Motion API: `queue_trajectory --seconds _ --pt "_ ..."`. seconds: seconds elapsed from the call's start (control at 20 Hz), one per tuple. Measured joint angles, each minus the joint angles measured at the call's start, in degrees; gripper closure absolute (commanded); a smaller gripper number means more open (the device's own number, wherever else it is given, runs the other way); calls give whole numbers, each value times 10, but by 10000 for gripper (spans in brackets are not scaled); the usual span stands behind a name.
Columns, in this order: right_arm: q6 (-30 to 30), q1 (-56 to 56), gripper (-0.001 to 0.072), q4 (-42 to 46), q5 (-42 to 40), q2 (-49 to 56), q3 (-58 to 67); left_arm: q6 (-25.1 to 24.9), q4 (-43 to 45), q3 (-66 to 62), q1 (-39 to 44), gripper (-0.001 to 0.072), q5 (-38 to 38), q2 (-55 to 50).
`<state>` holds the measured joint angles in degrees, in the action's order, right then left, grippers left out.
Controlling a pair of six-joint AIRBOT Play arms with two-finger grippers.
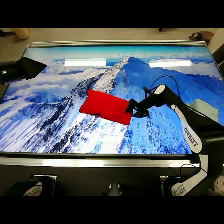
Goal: Fold the shirts.
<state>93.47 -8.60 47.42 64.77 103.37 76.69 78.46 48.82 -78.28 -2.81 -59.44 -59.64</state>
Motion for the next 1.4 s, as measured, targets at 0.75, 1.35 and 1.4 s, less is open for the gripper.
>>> queue_trajectory --seconds 0.75,1.35,1.4 --pt "-4 428 689 -81 115 -115 190 1 9 7 1 682 7 0" --pt "50 643 689 21 345 -180 200 -11 13 7 1 682 11 0" --pt "50 647 689 66 363 -189 197 -12 14 7 1 683 14 0"
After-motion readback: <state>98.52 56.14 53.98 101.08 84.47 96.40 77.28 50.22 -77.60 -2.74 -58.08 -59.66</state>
